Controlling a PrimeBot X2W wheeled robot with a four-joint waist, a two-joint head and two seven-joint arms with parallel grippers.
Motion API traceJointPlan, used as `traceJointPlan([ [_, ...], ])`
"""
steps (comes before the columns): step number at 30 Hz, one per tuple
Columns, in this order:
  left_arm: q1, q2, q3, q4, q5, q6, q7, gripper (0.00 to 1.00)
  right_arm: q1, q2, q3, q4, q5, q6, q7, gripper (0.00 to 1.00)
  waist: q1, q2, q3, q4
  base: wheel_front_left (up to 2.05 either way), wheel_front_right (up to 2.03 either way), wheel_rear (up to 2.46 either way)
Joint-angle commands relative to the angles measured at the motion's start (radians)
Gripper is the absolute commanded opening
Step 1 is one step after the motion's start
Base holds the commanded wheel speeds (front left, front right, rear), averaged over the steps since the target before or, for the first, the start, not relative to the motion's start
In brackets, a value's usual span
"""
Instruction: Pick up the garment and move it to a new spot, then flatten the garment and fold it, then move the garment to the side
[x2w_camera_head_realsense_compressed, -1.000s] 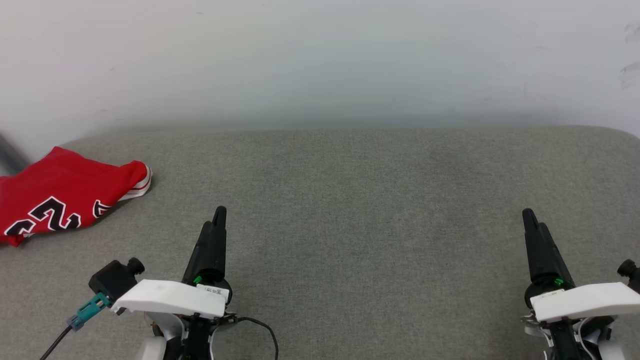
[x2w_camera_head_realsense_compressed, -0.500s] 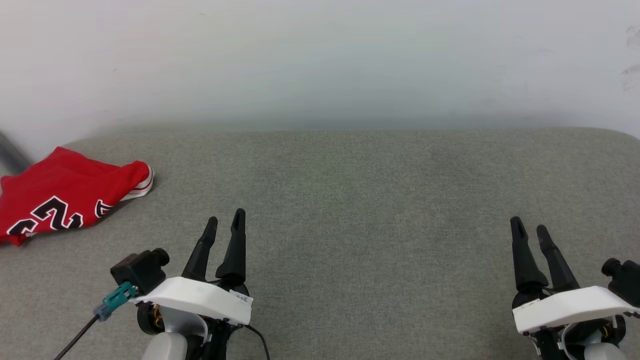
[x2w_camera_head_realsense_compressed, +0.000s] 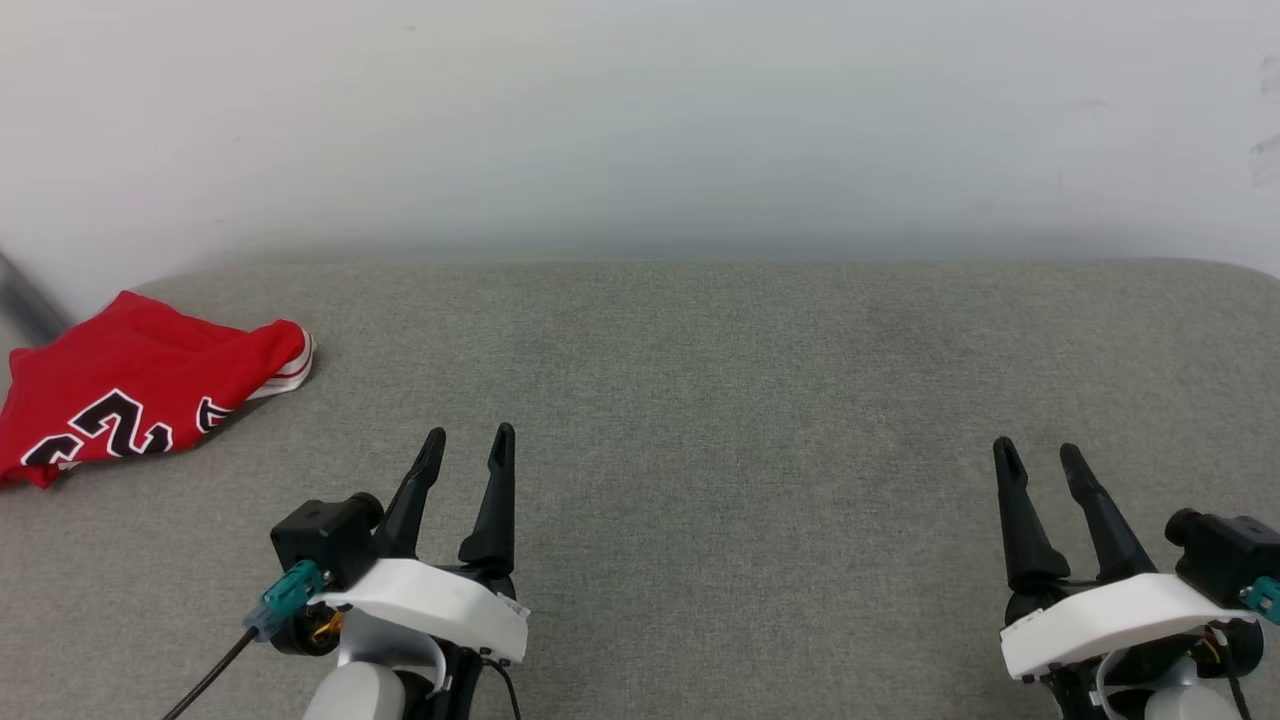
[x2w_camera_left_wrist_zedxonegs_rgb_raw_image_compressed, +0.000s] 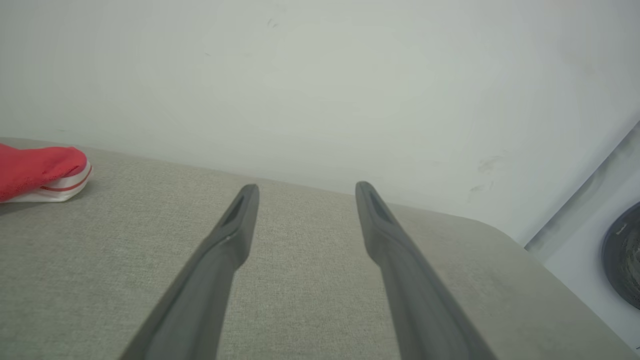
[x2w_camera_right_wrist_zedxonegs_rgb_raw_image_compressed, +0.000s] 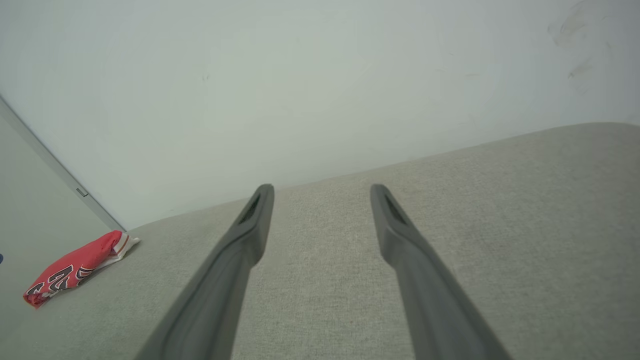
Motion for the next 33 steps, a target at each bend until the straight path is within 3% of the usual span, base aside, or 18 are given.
traceJointPlan([
  [1,-0.029,0.009,-0.008,-0.006,0.033,0.005,-0.012,1.00,0.005,0.002,0.001,-0.015,-0.034,0.000,0.003,1.00,-0.0001,0.0000,0.000,0.001,0.00,0.00,0.00],
  [33,-0.043,0.015,-0.072,0.063,0.296,0.062,-0.081,1.00,0.036,0.016,-0.009,-0.059,-0.335,0.000,0.018,1.00,-0.0001,0.0000,-0.003,0.015,0.00,0.00,0.00],
])
